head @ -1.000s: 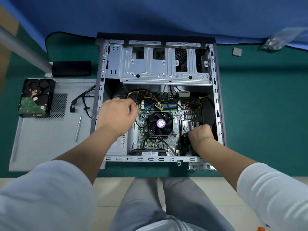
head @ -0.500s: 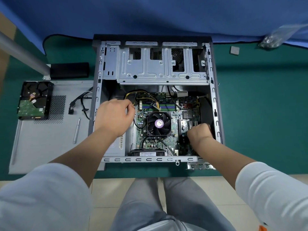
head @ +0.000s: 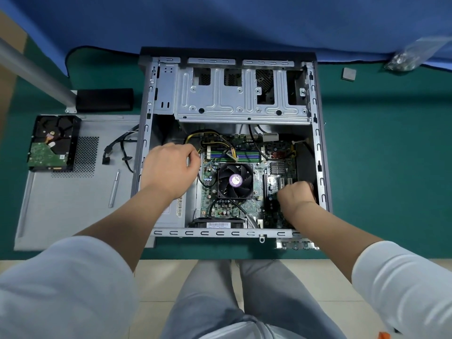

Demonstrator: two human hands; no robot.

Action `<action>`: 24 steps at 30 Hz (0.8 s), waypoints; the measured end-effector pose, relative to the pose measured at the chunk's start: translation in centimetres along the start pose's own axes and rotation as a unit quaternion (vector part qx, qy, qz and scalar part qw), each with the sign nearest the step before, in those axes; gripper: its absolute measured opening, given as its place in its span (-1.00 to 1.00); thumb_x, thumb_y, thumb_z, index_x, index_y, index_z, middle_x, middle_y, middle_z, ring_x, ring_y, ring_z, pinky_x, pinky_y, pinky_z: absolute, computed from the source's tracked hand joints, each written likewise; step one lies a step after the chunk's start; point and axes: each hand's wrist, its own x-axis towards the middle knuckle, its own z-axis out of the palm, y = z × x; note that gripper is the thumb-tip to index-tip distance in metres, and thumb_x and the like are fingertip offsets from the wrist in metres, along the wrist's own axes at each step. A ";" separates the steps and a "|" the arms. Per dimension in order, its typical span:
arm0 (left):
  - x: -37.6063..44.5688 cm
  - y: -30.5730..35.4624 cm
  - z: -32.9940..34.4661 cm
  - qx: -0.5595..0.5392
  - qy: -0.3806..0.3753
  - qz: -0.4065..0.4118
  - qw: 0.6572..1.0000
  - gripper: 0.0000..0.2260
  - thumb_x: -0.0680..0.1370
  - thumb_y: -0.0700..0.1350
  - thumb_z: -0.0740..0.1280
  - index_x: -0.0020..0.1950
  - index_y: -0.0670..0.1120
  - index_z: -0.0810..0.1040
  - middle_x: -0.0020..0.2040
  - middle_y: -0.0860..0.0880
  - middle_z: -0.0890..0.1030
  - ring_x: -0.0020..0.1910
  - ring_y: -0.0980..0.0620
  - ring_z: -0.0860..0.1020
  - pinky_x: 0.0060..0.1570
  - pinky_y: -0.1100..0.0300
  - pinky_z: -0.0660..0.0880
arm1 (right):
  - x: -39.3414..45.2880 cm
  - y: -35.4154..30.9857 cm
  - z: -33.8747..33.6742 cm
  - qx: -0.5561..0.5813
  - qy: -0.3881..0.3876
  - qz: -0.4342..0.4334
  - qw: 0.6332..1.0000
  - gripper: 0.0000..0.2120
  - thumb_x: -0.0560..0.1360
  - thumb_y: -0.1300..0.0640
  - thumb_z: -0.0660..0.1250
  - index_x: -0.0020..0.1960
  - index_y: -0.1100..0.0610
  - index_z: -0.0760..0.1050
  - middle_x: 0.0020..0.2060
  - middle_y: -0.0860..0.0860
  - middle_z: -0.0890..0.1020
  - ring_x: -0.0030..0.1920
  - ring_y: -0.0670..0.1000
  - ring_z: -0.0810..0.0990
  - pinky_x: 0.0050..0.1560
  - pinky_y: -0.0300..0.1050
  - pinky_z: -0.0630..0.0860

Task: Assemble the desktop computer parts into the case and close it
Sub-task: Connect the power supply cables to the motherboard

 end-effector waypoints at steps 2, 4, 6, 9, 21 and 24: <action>0.0 -0.1 0.0 -0.001 0.001 0.001 1.000 -0.74 0.56 -0.05 0.15 -0.10 -0.02 0.64 -0.27 -0.06 0.61 -0.24 -0.07 0.52 -0.14 0.07 0.44 | 0.0 0.0 0.0 -0.003 -0.003 -0.002 1.000 -0.83 0.60 0.17 0.15 0.08 0.14 0.50 -0.22 -0.01 0.47 -0.29 -0.03 0.42 -0.05 -0.15 0.42; 0.0 -0.1 0.0 0.000 0.005 0.002 1.000 -0.74 0.56 -0.06 0.16 -0.11 -0.03 0.64 -0.28 -0.06 0.60 -0.24 -0.07 0.52 -0.16 0.08 0.43 | 0.0 0.0 0.0 -0.006 -0.004 0.001 1.000 -0.82 0.60 0.17 0.15 0.10 0.15 0.49 -0.25 0.00 0.45 -0.32 -0.03 0.39 -0.12 -0.12 0.34; 0.0 0.0 0.0 -0.001 0.007 0.001 1.000 -0.74 0.56 -0.06 0.16 -0.11 -0.03 0.64 -0.27 -0.06 0.60 -0.23 -0.08 0.52 -0.17 0.09 0.42 | -0.1 0.0 0.0 -0.007 -0.004 0.004 1.000 -0.82 0.60 0.16 0.15 0.11 0.14 0.49 -0.23 0.00 0.44 -0.23 -0.01 0.41 -0.12 -0.12 0.31; -0.1 0.0 -0.1 -0.002 0.010 0.004 1.000 -0.75 0.56 -0.07 0.17 -0.11 -0.03 0.64 -0.28 -0.06 0.60 -0.24 -0.07 0.52 -0.19 0.11 0.40 | -0.2 0.0 0.0 -0.002 -0.003 0.007 1.000 -0.83 0.60 0.16 0.15 0.11 0.13 0.48 -0.22 -0.01 0.44 -0.21 -0.01 0.40 -0.12 -0.14 0.32; 0.0 0.0 0.0 -0.001 0.005 0.000 1.000 -0.75 0.56 -0.04 0.16 -0.08 0.00 0.64 -0.27 -0.07 0.59 -0.24 -0.08 0.52 -0.19 0.11 0.40 | -0.2 -0.1 -0.1 0.016 0.000 0.018 1.000 -0.85 0.60 0.16 0.16 0.08 0.11 0.49 -0.21 -0.03 0.46 -0.33 -0.06 0.33 -0.18 -0.20 0.31; -0.1 0.0 0.0 0.000 0.007 0.001 1.000 -0.75 0.57 -0.04 0.17 -0.08 0.00 0.64 -0.28 -0.07 0.57 -0.25 -0.08 0.51 -0.21 0.12 0.39 | -0.1 -0.1 0.0 0.017 0.000 0.015 1.000 -0.85 0.60 0.16 0.17 0.09 0.12 0.49 -0.22 -0.03 0.46 -0.28 -0.06 0.39 -0.13 -0.19 0.35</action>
